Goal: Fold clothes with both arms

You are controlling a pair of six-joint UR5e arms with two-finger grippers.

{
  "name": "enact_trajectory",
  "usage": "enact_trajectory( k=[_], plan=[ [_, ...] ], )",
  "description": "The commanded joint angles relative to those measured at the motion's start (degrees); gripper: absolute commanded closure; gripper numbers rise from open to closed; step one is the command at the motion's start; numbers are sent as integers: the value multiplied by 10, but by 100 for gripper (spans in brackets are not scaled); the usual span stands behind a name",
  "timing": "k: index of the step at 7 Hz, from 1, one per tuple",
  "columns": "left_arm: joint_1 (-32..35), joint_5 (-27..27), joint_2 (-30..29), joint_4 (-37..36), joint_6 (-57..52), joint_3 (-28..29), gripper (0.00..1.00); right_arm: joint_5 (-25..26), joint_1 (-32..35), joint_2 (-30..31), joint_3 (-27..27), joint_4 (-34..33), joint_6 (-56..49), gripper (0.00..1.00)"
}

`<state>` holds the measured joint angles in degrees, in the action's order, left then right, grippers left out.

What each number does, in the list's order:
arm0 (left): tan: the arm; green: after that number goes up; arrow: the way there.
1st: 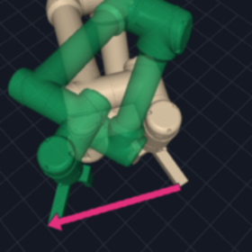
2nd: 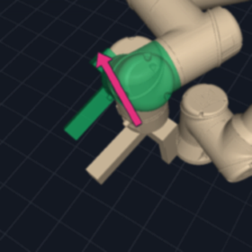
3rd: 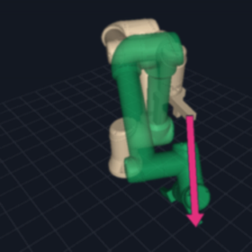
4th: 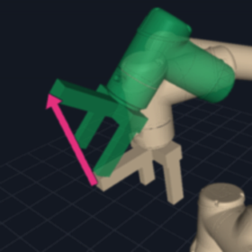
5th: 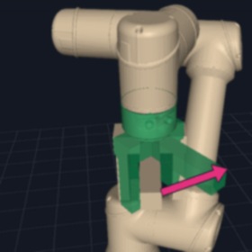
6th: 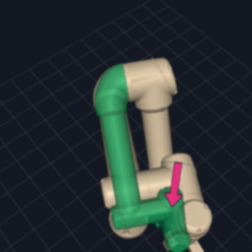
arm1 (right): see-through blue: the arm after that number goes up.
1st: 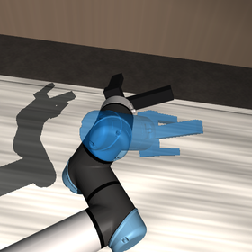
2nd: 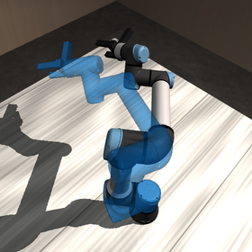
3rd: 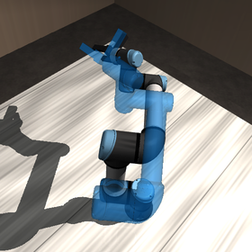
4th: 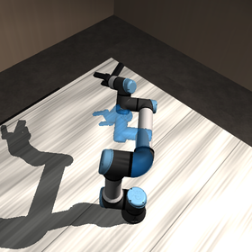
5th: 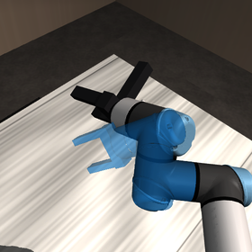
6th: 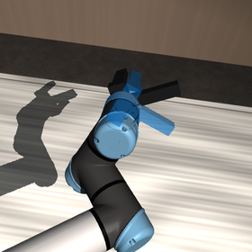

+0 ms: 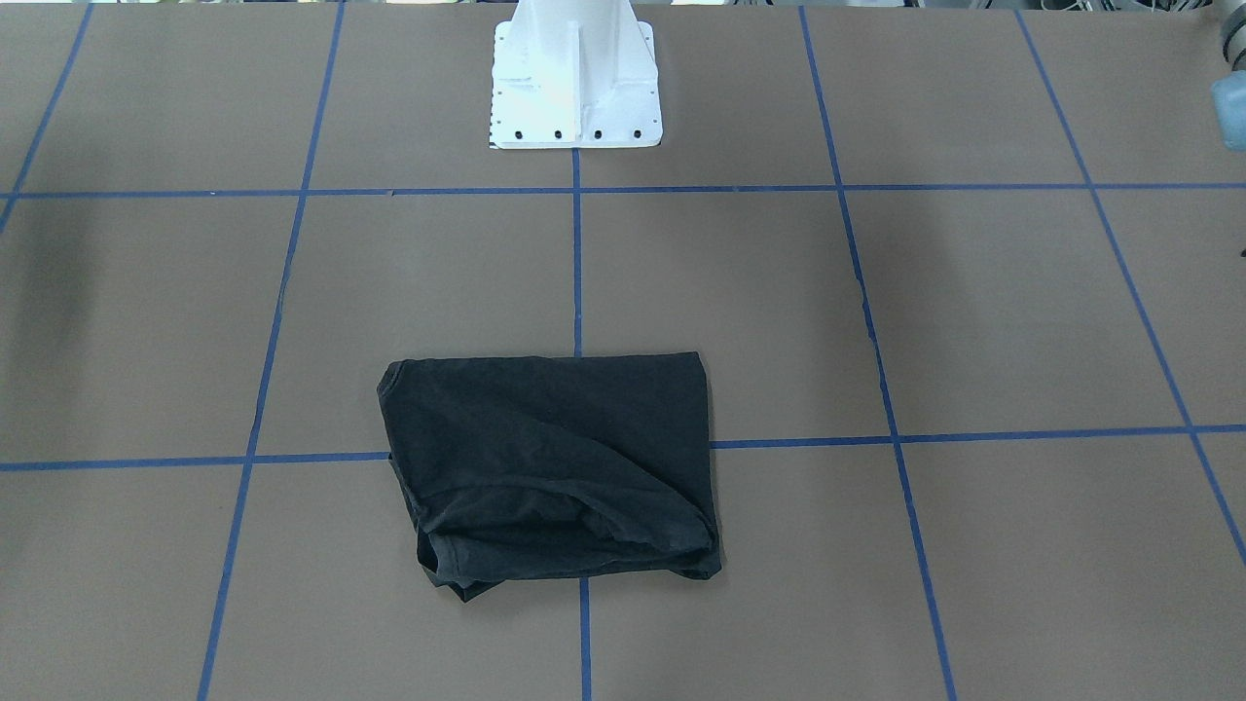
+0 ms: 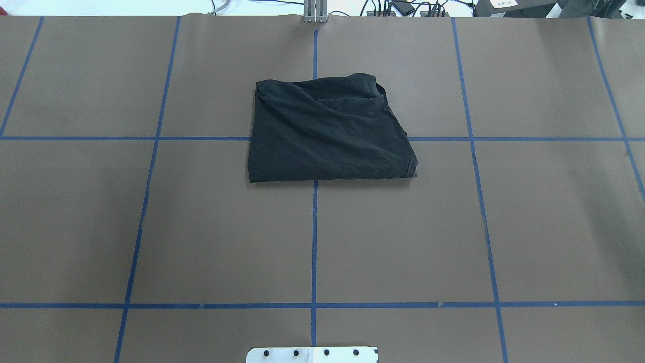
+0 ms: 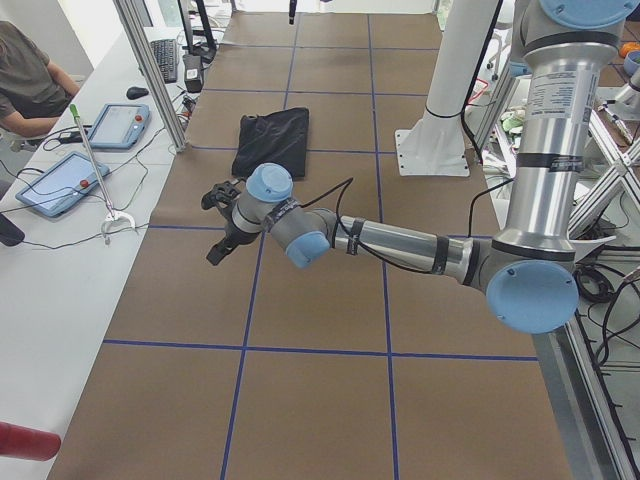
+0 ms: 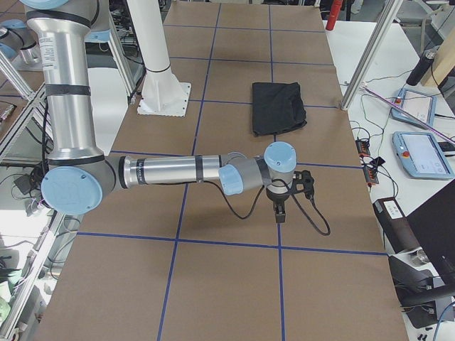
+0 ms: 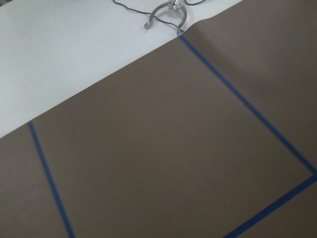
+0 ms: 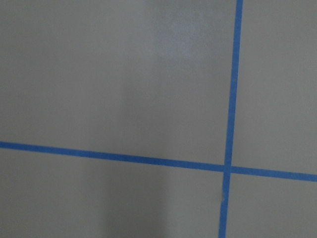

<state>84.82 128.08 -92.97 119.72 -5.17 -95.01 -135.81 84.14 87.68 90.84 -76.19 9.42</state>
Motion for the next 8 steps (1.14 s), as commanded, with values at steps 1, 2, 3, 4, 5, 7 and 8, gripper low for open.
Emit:
enact_trajectory(
  k=[1,2,3,4,5,7,8],
  plan=[
    [42,45,7,-94,-55,1,1,-17,26,7,-2,-86,-123,0],
    [42,45,10,-153,-55,-5,1,-10,36,-15,-1,-145,-168,0],
    [43,46,35,-158,-55,-20,0,-11,36,-27,9,-181,-170,0],
    [43,46,51,-155,-51,-29,0,-11,36,-28,10,-191,-170,0],
    [43,48,51,-155,-51,-31,0,-11,21,-28,10,-195,-170,0],
    [42,87,49,-162,-44,-34,0,-12,16,-27,10,-208,-171,0],
    [43,95,52,-162,-41,-40,0,-16,17,-29,11,-211,-170,0]
  ],
)
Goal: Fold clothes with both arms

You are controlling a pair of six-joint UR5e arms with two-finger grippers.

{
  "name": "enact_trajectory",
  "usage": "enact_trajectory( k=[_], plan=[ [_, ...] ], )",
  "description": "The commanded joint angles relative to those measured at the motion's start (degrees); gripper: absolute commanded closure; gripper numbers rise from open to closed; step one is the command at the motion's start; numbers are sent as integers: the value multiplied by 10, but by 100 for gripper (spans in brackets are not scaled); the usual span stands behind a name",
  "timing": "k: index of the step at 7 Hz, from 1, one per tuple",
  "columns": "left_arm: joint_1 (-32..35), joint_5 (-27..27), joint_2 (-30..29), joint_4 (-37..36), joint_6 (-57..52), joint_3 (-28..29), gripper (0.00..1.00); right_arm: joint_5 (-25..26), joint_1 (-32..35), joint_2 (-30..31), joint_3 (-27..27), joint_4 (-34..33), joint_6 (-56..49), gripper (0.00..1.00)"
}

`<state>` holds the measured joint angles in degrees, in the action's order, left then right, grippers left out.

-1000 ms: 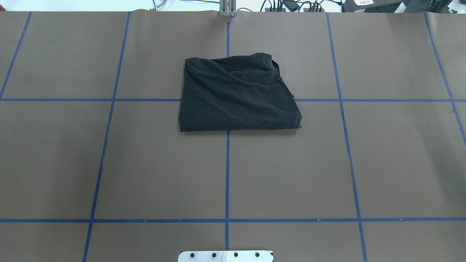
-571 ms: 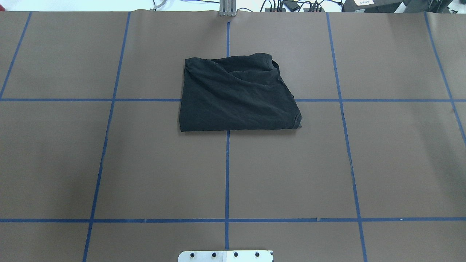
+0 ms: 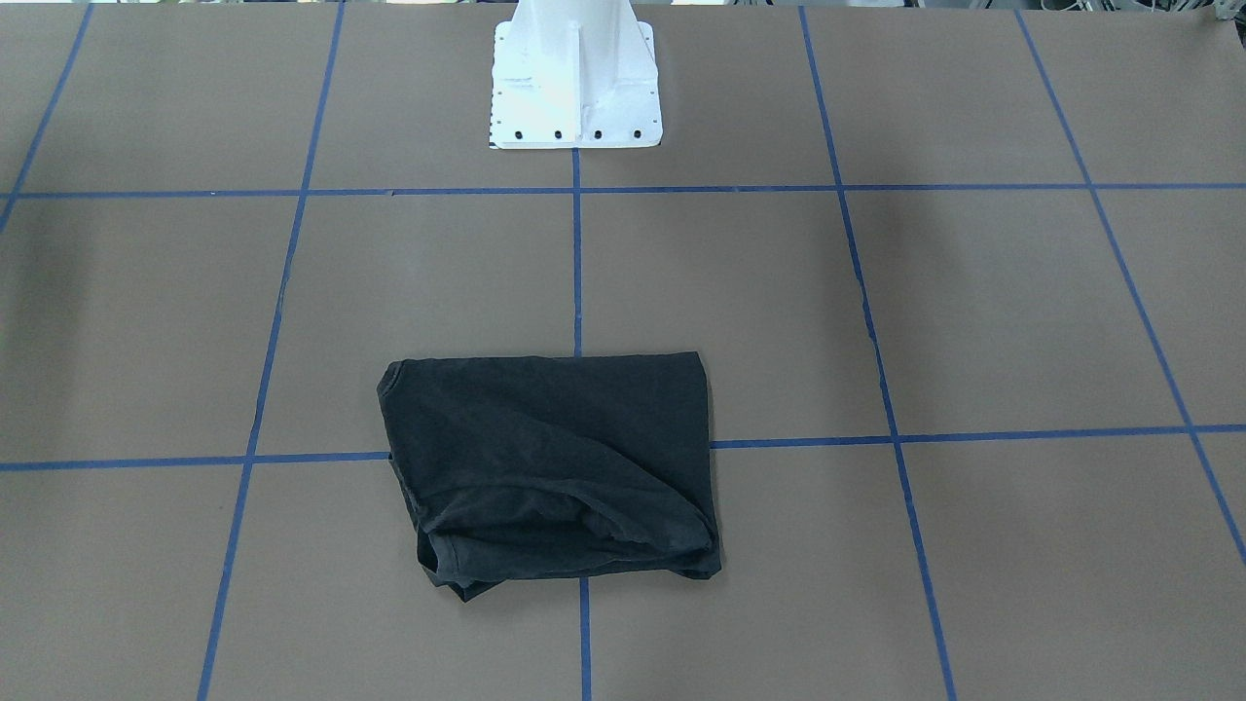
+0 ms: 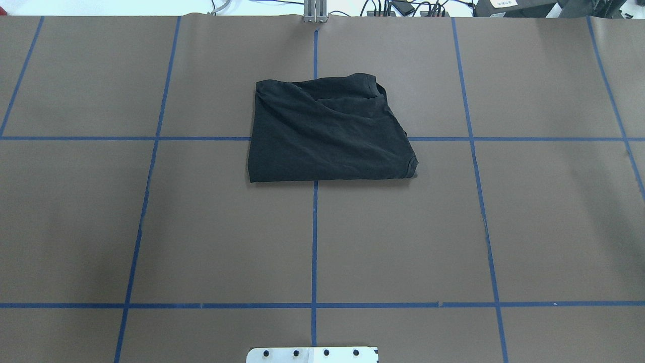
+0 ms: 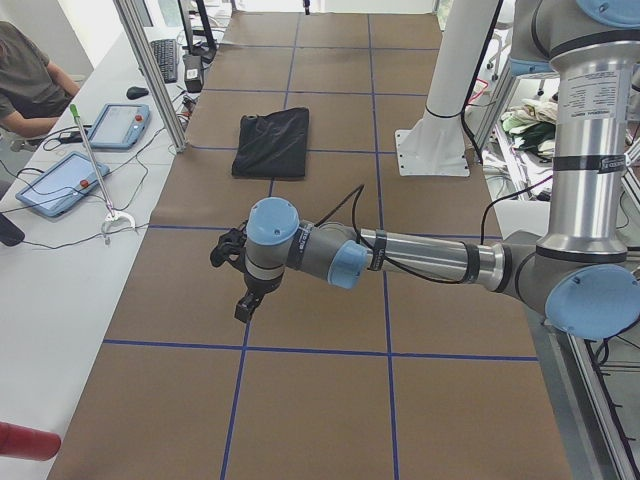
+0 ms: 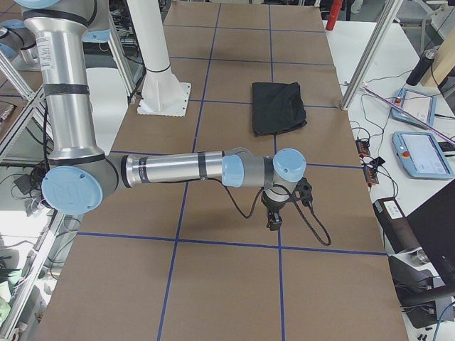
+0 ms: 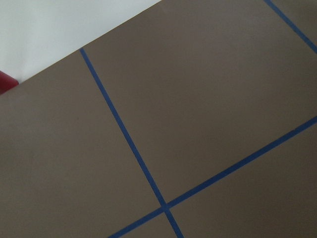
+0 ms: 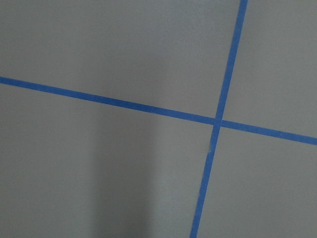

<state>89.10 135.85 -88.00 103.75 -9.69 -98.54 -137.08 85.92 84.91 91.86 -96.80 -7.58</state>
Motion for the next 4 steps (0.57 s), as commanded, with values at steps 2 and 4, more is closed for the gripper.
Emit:
enact_trajectory(
  k=[2,4],
  plan=[
    [-1,12,61,4,3,-57,0,1,0,1,10,-24,0,0],
    [-2,10,70,3,3,-53,0,8,0,10,12,-20,0,0]
  ],
)
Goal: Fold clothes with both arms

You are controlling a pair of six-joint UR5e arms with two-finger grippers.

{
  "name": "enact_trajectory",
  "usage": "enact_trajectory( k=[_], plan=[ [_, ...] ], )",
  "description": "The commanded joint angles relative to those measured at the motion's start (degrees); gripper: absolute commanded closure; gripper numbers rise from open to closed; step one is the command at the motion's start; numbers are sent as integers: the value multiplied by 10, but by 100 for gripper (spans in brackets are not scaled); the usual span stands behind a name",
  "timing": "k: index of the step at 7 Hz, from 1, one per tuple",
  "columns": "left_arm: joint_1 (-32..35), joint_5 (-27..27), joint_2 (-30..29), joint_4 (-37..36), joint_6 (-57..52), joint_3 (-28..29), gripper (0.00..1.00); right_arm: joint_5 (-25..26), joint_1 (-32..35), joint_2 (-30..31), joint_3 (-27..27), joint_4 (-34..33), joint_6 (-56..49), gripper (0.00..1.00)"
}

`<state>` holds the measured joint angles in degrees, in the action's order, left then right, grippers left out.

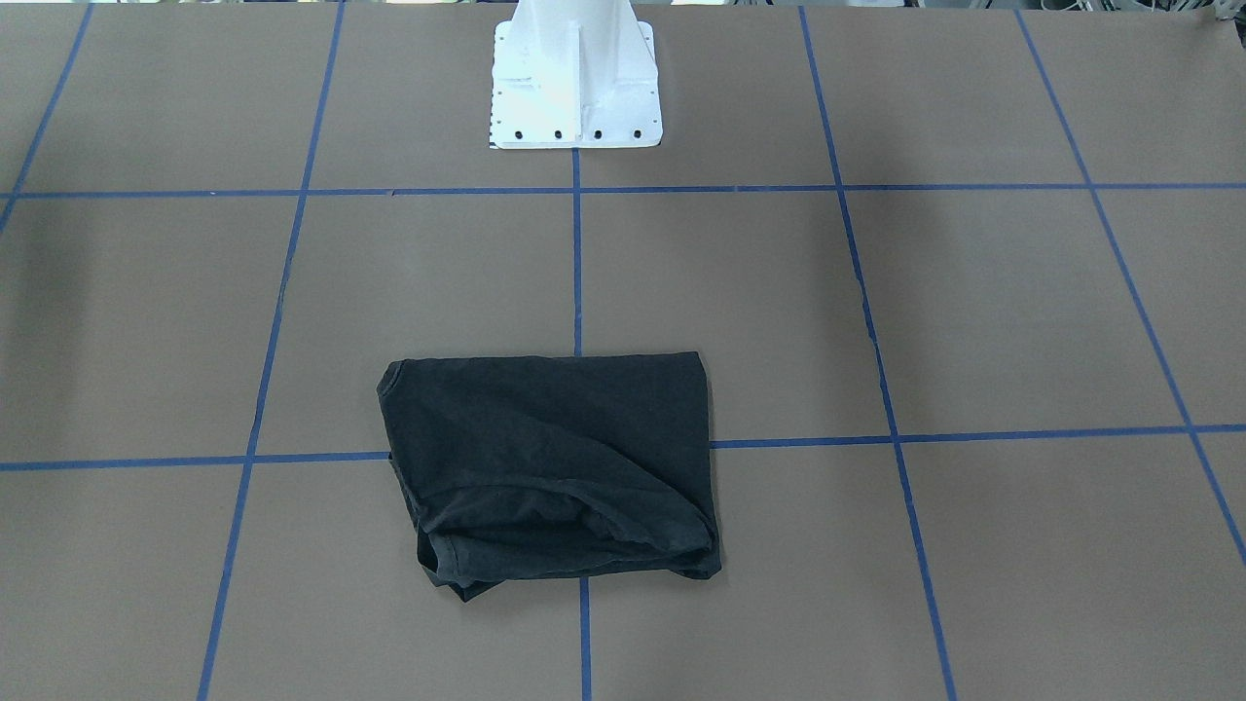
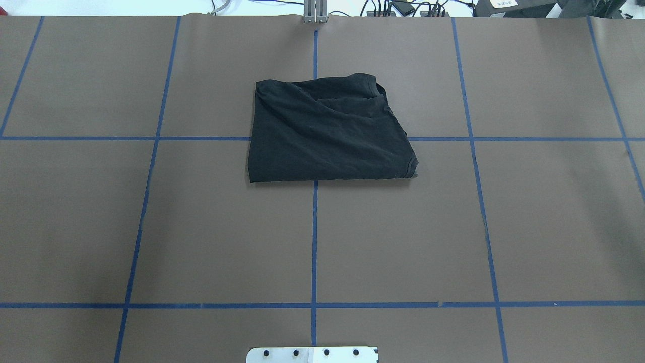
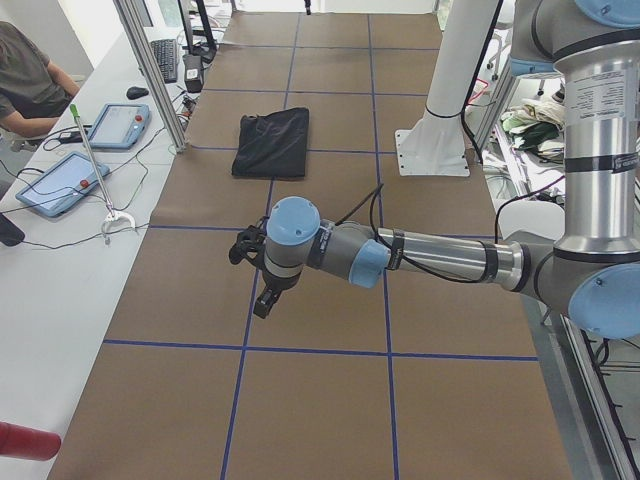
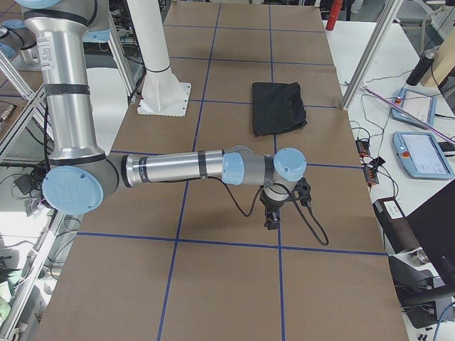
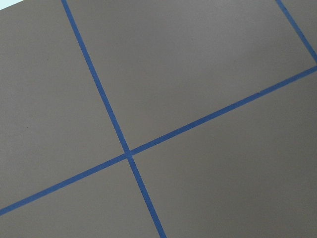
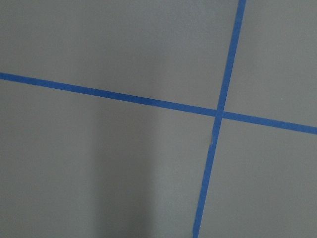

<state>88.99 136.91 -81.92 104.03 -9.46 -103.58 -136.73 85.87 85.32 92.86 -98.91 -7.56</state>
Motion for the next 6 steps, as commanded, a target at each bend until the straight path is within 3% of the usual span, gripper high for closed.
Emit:
enact_trajectory(
  k=[1,3,6],
  plan=[
    [-1,1,5,0,13,0,0,18,0,10,2,2,1,0],
    [-3,4,0,1,47,0,0,32,0,12,0,2,3,0],
    [-3,2,-3,1,45,-6,0,13,0,15,1,1,11,0]
  ],
)
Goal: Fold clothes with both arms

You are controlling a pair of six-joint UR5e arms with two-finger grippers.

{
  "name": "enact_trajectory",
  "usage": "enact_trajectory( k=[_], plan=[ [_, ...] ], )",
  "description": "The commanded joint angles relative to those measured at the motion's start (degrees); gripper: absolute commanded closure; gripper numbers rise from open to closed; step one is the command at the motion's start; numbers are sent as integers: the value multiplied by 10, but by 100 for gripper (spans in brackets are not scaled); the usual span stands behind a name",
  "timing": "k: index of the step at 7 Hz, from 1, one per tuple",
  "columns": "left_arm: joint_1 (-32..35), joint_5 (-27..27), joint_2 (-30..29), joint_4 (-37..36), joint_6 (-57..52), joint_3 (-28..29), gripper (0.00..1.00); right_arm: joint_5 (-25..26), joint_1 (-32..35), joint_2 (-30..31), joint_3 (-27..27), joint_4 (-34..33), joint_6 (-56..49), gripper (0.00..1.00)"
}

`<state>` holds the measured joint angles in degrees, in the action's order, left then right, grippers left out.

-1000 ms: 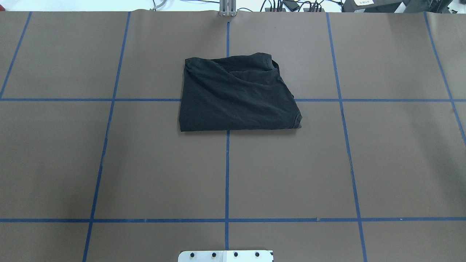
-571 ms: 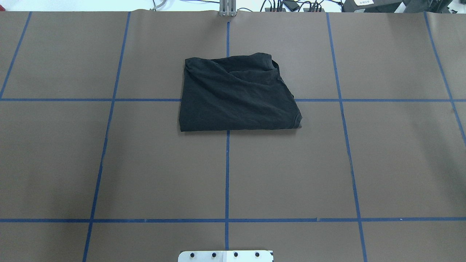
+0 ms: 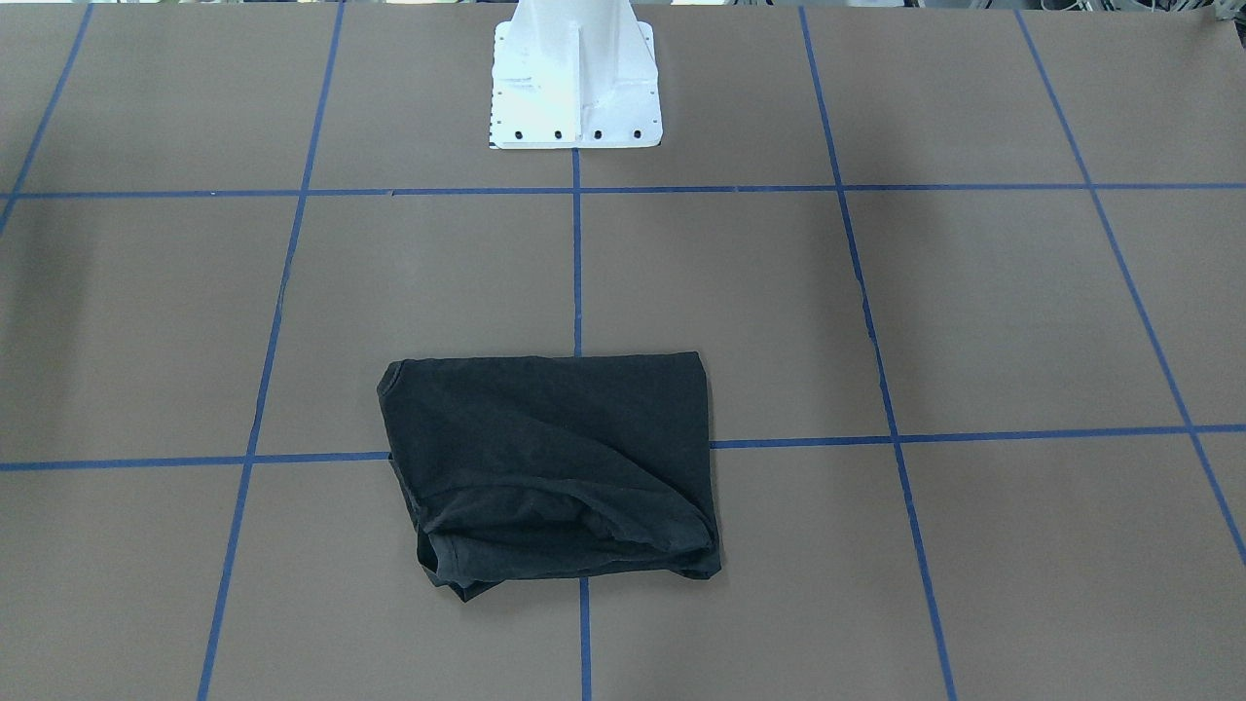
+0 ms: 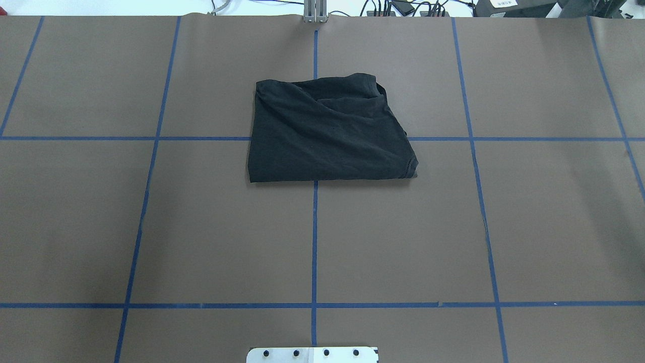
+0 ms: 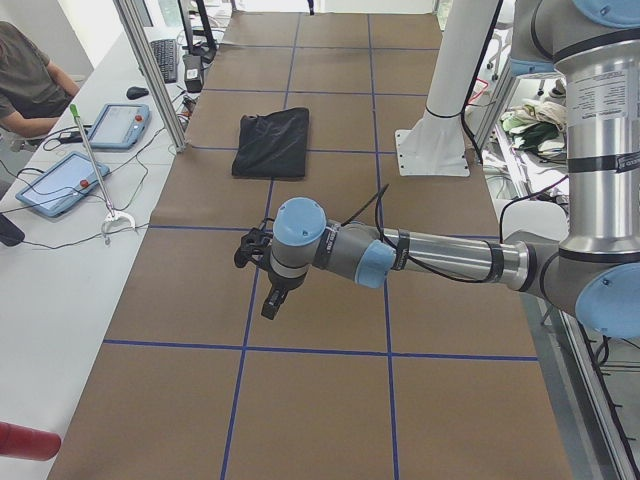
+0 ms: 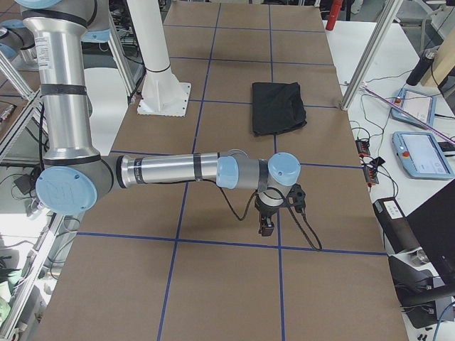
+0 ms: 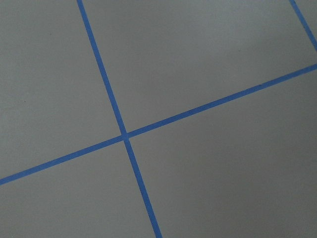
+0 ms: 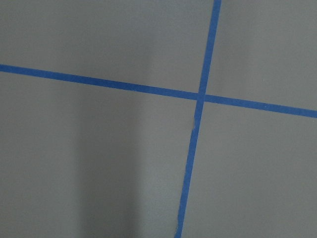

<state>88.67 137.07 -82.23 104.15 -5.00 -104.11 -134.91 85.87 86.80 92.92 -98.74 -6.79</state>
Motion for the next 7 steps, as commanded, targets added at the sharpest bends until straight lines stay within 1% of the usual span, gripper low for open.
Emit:
enact_trajectory(
  k=[1,3,4,5,6,7],
  plan=[
    [1,0,0,0,2,-6,0,-17,0,2,1,-1,2,0],
    [0,4,1,3,-2,1,0,-21,0,2,9,0,3,0],
    [0,6,-2,5,-4,-6,0,-23,0,4,20,0,3,0],
    [1,0,0,5,2,-20,0,-33,0,4,18,-1,2,0],
    [1,-1,1,4,0,-20,0,-53,0,11,23,-1,2,0],
    [0,6,0,5,1,-11,0,-58,0,14,16,-1,2,0]
  ],
)
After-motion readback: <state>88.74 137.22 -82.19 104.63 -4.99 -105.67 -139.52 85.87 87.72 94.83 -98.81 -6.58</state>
